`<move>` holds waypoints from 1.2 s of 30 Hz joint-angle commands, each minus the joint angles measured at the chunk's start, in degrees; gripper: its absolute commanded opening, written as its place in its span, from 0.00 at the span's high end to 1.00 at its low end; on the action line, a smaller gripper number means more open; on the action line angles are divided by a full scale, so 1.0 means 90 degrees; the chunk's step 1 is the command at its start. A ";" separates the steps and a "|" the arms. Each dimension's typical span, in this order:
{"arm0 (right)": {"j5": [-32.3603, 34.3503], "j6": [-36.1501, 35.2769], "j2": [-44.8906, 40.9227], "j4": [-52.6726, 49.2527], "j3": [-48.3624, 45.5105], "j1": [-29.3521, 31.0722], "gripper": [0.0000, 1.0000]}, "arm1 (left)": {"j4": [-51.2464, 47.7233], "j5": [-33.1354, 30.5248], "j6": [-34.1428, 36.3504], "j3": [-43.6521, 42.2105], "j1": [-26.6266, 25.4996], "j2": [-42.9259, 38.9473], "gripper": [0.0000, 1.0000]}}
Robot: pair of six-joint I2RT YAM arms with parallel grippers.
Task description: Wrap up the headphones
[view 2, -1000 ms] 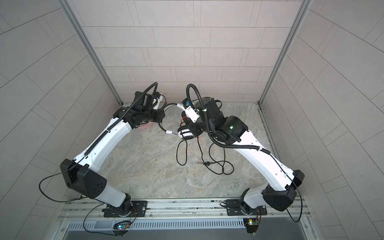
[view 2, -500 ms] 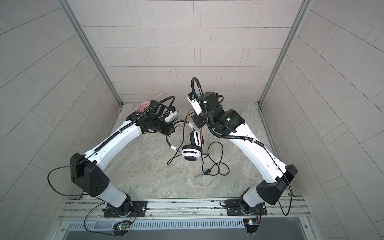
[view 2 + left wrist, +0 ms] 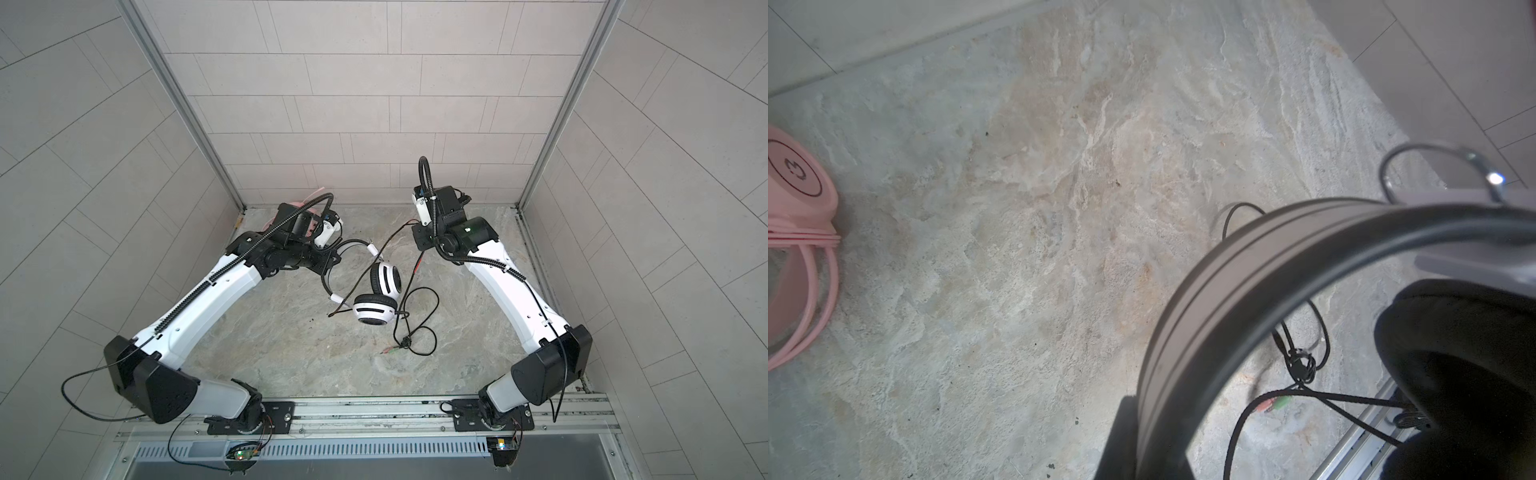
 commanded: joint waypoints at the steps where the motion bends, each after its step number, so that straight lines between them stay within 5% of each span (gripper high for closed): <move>1: -0.0471 0.0293 0.0033 0.0478 -0.0146 -0.0222 1.00 | 0.0374 0.0648 0.0017 -0.0083 0.0023 -0.0399 1.00; 16: -0.1187 0.0631 0.0362 0.1112 -0.1074 -0.0313 1.00 | 0.0625 0.0285 -0.0089 -0.0068 0.0677 -0.1131 1.00; 27: -0.2317 0.0968 0.0120 0.0899 -0.0681 -0.0686 1.00 | -0.0095 -0.1248 0.0540 0.0005 0.0762 -0.1052 1.00; 36: -0.1609 0.0569 0.0365 0.0262 -0.0322 -0.0792 1.00 | -0.0226 -0.0320 0.0814 0.0016 0.0762 -0.1071 1.00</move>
